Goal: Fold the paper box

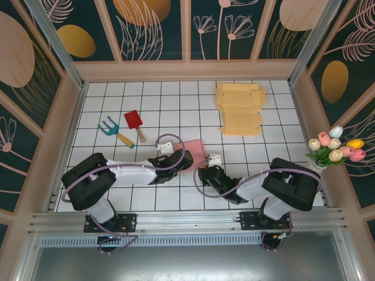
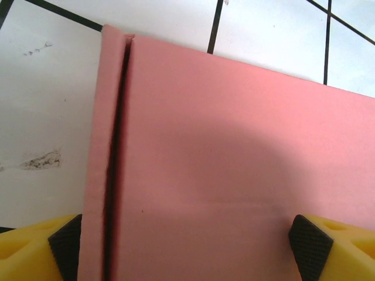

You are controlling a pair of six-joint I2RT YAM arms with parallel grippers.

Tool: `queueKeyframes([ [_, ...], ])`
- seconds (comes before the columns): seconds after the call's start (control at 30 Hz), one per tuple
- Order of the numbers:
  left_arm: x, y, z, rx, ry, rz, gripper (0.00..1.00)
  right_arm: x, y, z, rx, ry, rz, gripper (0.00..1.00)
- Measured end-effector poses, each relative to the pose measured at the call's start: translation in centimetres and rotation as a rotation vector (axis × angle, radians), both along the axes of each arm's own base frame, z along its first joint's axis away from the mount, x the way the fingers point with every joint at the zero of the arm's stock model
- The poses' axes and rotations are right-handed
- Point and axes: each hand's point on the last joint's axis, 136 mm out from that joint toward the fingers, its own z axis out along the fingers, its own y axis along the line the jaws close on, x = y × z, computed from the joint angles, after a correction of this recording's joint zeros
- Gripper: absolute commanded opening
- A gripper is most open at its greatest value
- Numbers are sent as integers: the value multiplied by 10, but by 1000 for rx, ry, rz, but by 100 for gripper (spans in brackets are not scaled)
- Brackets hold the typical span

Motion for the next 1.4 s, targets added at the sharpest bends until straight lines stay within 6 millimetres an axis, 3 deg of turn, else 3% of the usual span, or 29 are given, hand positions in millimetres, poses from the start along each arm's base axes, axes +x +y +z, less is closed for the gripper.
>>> queueKeyframes([
  [0.43,15,-7,-2,-17,-35,0,82,25,2,-1,-12,-9,-65,36],
  [0.67,17,-7,-1,-19,-43,-1,83,32,4,0,-2,-7,-66,44],
  [0.83,11,-5,5,-20,-25,-23,86,36,3,3,37,26,-56,43],
  [0.93,-2,-9,10,-28,0,-72,88,43,-6,5,76,57,-82,42],
  [1.03,-12,-12,21,-37,-4,-109,89,44,-13,7,98,88,-93,37],
  [1.2,-5,-1,45,-3,-63,-99,97,37,-12,18,136,122,-63,30],
  [1.27,2,2,56,15,-88,-93,97,35,-13,23,153,137,-53,19],
  [1.3,8,4,61,17,-99,-88,97,35,-14,24,153,141,-47,5],
  [1.33,16,8,67,18,-109,-81,97,35,-16,24,157,152,-49,0],
  [1.4,37,19,77,17,-127,-62,98,37,-23,23,165,177,-61,0],
])
